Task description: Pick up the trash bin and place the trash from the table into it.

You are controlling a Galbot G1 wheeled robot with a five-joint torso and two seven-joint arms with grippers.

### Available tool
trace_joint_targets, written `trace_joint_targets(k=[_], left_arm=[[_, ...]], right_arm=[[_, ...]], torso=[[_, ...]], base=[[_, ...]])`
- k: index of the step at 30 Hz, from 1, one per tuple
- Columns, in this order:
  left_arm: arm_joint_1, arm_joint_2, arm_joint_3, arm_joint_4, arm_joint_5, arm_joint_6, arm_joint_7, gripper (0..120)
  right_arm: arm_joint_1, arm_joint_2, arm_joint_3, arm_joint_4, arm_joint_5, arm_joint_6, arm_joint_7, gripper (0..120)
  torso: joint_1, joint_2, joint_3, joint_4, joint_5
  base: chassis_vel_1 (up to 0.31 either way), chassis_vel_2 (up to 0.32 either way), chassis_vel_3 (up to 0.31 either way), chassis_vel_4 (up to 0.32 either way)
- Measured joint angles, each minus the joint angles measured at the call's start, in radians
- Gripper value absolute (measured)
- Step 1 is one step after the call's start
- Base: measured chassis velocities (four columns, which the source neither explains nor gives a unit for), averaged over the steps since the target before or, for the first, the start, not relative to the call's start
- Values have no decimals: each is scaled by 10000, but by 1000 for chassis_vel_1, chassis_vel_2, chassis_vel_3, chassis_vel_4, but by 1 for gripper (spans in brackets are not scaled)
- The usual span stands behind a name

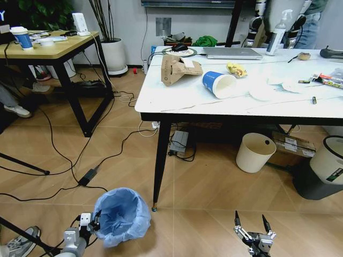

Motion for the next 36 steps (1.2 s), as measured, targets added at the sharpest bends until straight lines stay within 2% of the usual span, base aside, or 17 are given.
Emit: trace_joint_targets(k=[5, 14, 24, 29, 32, 36], left_arm=[[558, 2, -153, -491, 405, -274, 33, 2], [1400, -2, -358, -2374, 313, -63, 348, 2], [1563, 25, -196, -3171, 135, 42, 444, 2], [1854, 151, 2, -3996, 41, 785, 46, 2], [2173, 350, 34, -4647, -499, 1668, -655, 2], [2340, 508, 39, -5256, -1218, 2222, -1230, 2]], right_arm=[[-16, 0, -7, -4, -32, 0, 0, 100], [-118, 0, -40, 113, -131, 2, -2, 100], [-271, 0, 81, 253, -146, 2, -5, 100], [-328, 0, 138, 274, -177, 8, -7, 100], [-366, 0, 180, 298, -201, 11, -9, 100], [-398, 0, 199, 303, -220, 15, -10, 100]], torso=[[0, 0, 0, 1, 0], [0, 0, 0, -1, 3], [0, 0, 0, 0, 3], [0, 0, 0, -2, 1], [0, 0, 0, 2, 3], [0, 0, -1, 0, 2]], base=[[0, 0, 0, 0], [0, 0, 0, 0], [0, 0, 0, 0], [0, 0, 0, 0], [0, 0, 0, 0], [0, 0, 0, 0]])
